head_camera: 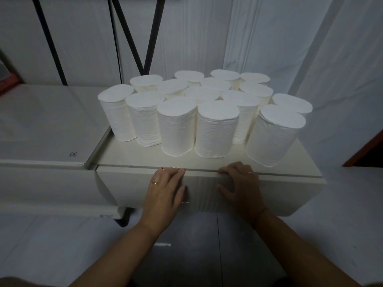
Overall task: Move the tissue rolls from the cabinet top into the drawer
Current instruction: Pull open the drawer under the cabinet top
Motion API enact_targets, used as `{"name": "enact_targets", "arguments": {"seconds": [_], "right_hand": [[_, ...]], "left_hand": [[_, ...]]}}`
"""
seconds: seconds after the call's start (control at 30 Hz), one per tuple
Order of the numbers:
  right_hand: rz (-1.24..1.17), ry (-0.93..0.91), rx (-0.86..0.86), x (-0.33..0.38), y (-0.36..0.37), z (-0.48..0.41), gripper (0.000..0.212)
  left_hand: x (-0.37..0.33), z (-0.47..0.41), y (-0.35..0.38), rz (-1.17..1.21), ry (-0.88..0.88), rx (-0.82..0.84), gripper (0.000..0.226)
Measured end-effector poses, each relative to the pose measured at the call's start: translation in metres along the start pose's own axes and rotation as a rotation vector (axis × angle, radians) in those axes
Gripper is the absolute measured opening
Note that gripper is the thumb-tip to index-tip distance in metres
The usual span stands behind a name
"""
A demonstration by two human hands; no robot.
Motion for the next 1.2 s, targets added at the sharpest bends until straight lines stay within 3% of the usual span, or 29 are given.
{"name": "enact_targets", "arguments": {"seconds": [0.87,1.2], "right_hand": [[-0.029,0.020,0.080,0.003,0.004,0.007,0.043],[0.013,-0.052,0.128,0.035,-0.001,0.075,0.061]], "left_hand": [[-0.005,0.010,-0.016,0.076,-0.020,0.107,0.040],[-0.020,0.072,-0.040,-0.003,0.030,0.156,0.060]]}}
Point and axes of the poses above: each hand's wrist, its own z-axis away from the middle knuckle, its own y-axis out of the palm, x = y × z, the point moved 2 cm from there along -z, towards the middle knuckle, and after that the axes turned 9 degrees about -y, right-handed, at the moved point
